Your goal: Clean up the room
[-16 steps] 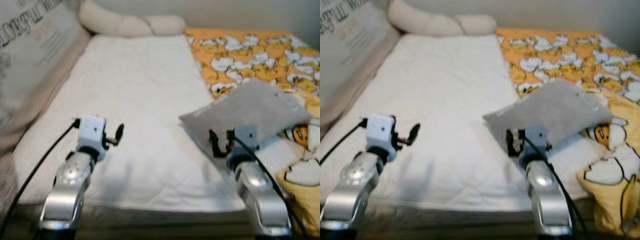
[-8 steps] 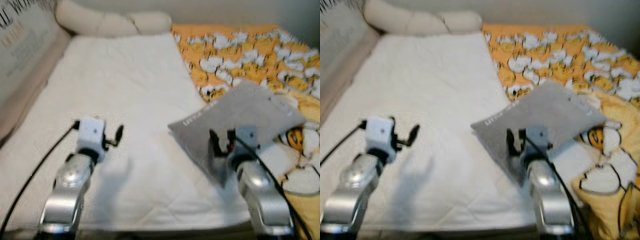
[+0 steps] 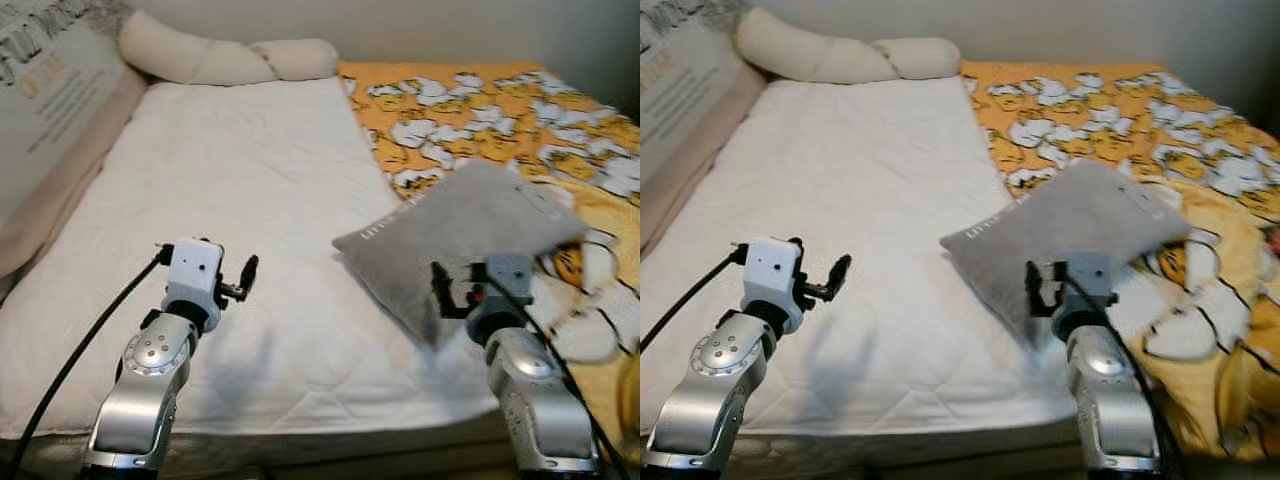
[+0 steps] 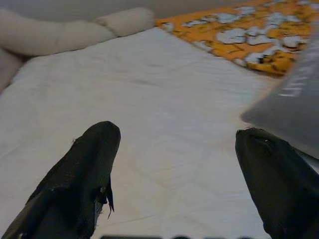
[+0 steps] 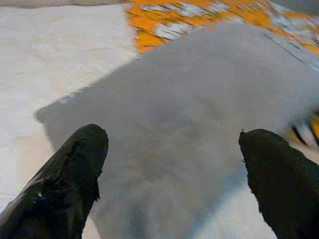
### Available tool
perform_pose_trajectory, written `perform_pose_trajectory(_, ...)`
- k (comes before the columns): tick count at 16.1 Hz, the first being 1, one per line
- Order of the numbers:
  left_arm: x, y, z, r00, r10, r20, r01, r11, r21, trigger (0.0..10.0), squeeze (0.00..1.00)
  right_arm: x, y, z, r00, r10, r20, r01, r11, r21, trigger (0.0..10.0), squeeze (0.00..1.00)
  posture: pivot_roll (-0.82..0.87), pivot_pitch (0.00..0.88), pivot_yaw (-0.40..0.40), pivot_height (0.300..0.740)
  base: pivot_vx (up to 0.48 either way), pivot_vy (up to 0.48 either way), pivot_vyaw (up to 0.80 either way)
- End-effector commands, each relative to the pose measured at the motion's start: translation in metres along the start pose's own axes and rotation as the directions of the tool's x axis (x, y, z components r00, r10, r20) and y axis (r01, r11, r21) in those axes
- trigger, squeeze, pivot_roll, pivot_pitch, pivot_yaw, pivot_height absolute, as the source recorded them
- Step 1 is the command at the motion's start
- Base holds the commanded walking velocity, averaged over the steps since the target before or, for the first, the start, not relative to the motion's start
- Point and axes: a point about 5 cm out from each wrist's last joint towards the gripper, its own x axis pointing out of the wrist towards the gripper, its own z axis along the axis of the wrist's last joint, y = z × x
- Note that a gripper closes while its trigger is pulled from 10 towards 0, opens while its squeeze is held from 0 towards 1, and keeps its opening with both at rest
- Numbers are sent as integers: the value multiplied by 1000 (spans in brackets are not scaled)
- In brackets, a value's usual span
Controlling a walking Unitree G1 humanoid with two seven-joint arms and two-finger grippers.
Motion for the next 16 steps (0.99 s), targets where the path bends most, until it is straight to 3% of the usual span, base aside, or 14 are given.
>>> perform_pose_trajectory(1, 1, -4, 1, 999, -44, -3, 44, 999, 19, 10000, 0, 4, -13, -1, 997, -72, -36, 74, 996, 43, 10000, 1000, -50, 0, -7, 740, 0, 0, 0)
perform_pose_trajectory(3, 1, -7, 1, 995, -105, -4, 105, 994, 37, 10000, 0, 9, -31, -3, 981, -177, -75, 187, 972, 141, 10000, 1000, -49, 0, -4, 740, 0, 0, 0)
perform_pose_trajectory(6, 2, -6, 2, 992, -125, -1, 125, 991, 51, 10000, 0, 13, -34, 3, 986, -158, -58, 165, 975, 149, 10000, 1000, -56, 0, 2, 740, 0, 0, 0)
perform_pose_trajectory(7, 5, -1, 4, 996, -88, 12, 88, 995, 38, 10000, 0, 13, -28, 10, 992, -124, -27, 126, 980, 154, 10000, 1000, -59, 0, 5, 740, 0, 0, 0)
perform_pose_trajectory(9, 7, 6, 4, 1000, 18, 21, -17, 999, -28, 10000, 0, 7, -18, 12, 996, -84, 3, 83, 989, 122, 10000, 1000, -57, 0, 4, 740, 0, 0, 0)
perform_pose_trajectory(11, 5, 10, 0, 997, 78, 7, -78, 996, -46, 10000, 0, 0, -4, 16, 999, 10, 53, -12, 999, 33, 10000, 1000, -52, 0, -5, 740, 0, 0, 0)
perform_pose_trajectory(14, 5, 11, 0, 994, 105, 6, -104, 993, -50, 10000, 0, 1, -2, 18, 998, 10, 56, -12, 1000, 26, 10000, 1000, -44, 0, -14, 740, 0, -480, 800)
perform_pose_trajectory(16, 6, 12, 0, 993, 120, 5, -120, 991, -52, 10000, 0, 3, -7, 19, 998, -12, 54, 12, 1000, -1, 10000, 1000, -44, 0, -17, 740, 0, -480, 0)
